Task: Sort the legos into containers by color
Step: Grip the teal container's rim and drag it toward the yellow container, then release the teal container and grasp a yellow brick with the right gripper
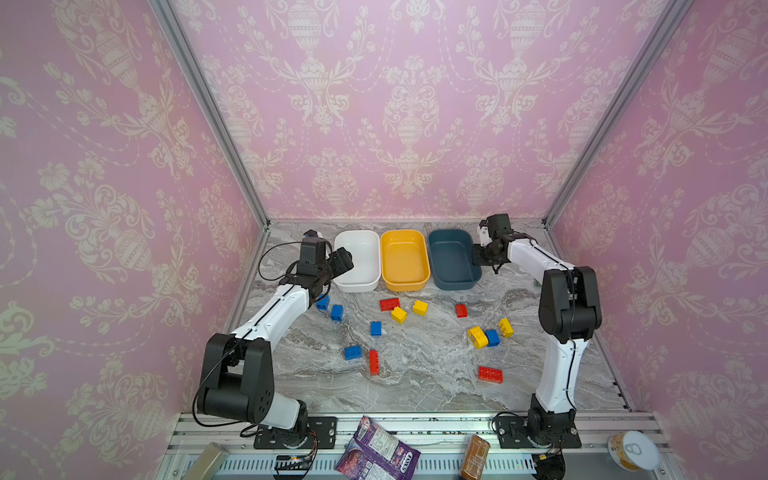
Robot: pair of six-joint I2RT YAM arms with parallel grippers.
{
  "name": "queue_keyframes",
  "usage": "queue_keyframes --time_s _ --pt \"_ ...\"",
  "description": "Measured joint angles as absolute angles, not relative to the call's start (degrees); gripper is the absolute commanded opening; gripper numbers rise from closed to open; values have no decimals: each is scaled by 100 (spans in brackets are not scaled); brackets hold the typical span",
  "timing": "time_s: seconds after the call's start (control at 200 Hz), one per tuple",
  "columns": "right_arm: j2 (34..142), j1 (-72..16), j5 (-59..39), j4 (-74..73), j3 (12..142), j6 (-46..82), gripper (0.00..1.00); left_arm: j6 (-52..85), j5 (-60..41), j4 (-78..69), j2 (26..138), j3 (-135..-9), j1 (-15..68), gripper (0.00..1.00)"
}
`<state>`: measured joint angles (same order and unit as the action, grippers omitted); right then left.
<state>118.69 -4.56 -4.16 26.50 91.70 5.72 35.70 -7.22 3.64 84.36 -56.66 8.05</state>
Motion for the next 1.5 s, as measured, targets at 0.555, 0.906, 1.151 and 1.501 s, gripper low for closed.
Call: queue_keyframes --time_s 0.555,0.906,1.151,1.501 --pt "11885 -545 -471 2679 9194 554 11 3570 -722 390 8407 -5666 805 83" --pt "11633 -567 -475 2751 9131 709 50 3568 -722 388 8340 -5638 805 83" --pt "10733 -565 -451 3142 8641 908 60 3570 -722 386 8270 -5483 805 84" --pt "8702 -110 -154 3610 6202 1474 60 3568 -845 340 8248 -5404 805 85"
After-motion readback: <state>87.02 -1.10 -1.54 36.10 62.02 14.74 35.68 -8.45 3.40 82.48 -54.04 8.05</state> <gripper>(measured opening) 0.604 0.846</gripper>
